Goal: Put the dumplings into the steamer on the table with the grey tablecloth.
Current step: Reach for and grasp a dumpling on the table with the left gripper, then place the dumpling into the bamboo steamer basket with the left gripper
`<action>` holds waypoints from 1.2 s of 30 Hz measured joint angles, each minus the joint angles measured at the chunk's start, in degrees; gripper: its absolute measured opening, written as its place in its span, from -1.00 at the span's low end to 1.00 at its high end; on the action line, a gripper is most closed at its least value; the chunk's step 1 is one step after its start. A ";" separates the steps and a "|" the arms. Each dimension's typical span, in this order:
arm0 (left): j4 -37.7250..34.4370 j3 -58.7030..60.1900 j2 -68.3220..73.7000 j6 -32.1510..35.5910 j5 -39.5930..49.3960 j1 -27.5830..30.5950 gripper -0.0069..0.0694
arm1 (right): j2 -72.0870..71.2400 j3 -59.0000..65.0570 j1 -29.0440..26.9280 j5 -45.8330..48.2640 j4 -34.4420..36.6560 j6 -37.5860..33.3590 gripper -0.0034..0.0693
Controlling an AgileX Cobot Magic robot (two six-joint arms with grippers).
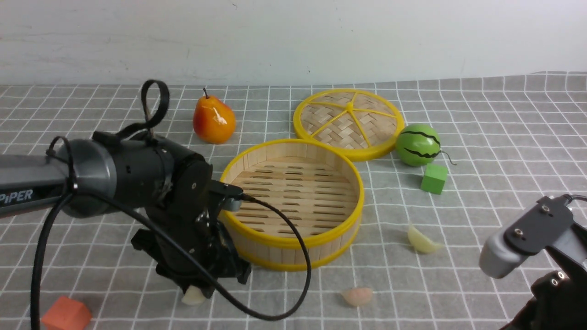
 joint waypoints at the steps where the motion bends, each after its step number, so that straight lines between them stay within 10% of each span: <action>1: -0.28 -1.17 -0.40 0.00 0.89 0.00 -0.21 | 0.00 0.00 0.00 -0.17 0.00 0.00 -0.91; 24: -1.90 -47.49 25.07 -4.71 11.27 -0.03 -0.21 | 0.00 -0.07 0.00 -3.48 1.21 0.00 -0.84; 36: 0.49 -54.50 20.74 -4.22 22.38 -0.03 0.49 | 12.93 -14.90 0.00 -0.98 -1.81 -1.88 -0.63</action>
